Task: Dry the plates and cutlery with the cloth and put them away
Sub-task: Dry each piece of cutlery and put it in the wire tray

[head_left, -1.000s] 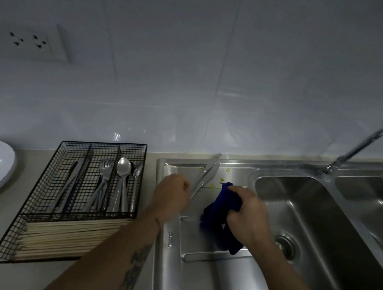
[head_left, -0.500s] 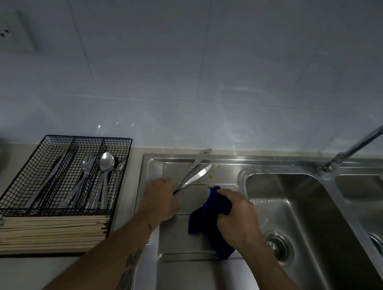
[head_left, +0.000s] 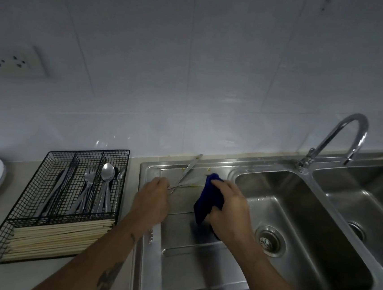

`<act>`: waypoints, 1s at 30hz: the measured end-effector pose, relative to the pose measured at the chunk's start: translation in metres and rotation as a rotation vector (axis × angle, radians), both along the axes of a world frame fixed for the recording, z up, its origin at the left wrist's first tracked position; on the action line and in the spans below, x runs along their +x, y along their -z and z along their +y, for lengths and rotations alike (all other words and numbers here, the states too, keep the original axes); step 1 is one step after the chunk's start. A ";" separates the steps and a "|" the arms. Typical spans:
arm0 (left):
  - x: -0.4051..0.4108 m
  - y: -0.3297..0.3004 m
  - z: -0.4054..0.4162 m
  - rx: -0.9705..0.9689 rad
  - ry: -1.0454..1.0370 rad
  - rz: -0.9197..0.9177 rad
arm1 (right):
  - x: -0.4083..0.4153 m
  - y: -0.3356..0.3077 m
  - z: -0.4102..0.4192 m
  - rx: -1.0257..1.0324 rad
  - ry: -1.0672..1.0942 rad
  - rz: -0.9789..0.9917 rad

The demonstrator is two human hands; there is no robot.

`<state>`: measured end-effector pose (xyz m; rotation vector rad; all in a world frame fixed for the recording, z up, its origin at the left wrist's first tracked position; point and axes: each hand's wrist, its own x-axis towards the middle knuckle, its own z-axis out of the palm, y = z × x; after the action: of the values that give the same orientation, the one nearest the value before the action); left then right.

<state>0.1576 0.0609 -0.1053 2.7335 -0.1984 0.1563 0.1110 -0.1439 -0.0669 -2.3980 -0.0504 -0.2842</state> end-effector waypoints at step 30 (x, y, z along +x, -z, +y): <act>-0.057 -0.052 0.057 -0.157 0.357 -0.275 | -0.057 -0.026 0.004 -0.202 0.143 -0.206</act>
<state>0.1011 0.1183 -0.0532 2.4638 -0.7124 0.4254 0.0537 -0.1402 -0.0406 -2.5682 -0.0013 -0.6191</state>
